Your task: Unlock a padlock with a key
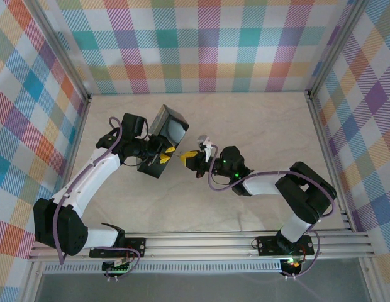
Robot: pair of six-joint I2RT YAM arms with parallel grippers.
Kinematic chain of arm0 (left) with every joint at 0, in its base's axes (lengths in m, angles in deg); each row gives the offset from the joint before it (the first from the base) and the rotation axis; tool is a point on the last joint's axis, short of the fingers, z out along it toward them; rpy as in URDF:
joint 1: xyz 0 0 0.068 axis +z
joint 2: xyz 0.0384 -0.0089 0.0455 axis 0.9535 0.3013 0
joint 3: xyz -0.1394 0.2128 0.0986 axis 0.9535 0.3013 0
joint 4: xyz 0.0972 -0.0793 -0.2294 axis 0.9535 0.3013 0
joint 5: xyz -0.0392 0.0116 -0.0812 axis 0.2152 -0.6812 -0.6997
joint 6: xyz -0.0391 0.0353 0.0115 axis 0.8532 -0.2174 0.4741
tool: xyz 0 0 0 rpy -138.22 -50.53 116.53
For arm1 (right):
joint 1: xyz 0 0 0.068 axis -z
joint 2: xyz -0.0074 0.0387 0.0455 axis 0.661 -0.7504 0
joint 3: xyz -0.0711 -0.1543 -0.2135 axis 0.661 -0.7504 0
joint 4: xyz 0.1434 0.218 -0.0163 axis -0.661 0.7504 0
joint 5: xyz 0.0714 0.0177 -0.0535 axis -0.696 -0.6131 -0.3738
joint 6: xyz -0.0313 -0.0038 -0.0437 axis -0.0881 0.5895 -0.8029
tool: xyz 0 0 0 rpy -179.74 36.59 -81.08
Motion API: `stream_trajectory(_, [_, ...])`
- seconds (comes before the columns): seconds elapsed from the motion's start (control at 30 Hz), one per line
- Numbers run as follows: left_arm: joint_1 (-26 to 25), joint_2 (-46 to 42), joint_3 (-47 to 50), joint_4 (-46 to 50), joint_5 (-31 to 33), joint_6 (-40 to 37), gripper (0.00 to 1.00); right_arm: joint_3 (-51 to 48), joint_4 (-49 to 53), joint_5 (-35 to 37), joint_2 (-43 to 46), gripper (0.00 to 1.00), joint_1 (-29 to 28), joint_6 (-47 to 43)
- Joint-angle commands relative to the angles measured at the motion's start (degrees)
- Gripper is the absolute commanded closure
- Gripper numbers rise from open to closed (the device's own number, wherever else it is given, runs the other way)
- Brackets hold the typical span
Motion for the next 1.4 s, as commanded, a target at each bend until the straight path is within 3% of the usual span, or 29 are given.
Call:
stream_trajectory(0.0, [0.5, -2.7, -0.3, -1.1, -1.5, -0.4, 0.82, 1.9, -0.6, 0.0, -0.9, 0.99, 0.0, -1.3])
stream_trajectory(0.7, [0.4, -3.2, 0.2, -2.2, -1.8, 0.9, 0.82, 7.3, -5.5, -6.0, -5.0, 0.99, -0.3, 3.1])
stream_trajectory(0.97, [0.2, -3.7, 1.6, -3.3, -1.9, 1.3, 0.83, 13.4, -1.0, -7.2, -6.4, 0.96, -3.3, 2.8])
stream_trajectory(1.13, [2.7, -4.3, 1.3, -0.7, 1.2, -1.5, 0.83, 9.4, 2.4, -5.0, -3.3, 0.74, -2.6, 2.4])
stream_trajectory(1.37, [5.7, -1.5, 2.4, -1.1, 2.8, -4.4, 0.83, 2.4, 11.5, -6.4, 0.0, 0.54, 3.6, 0.6])
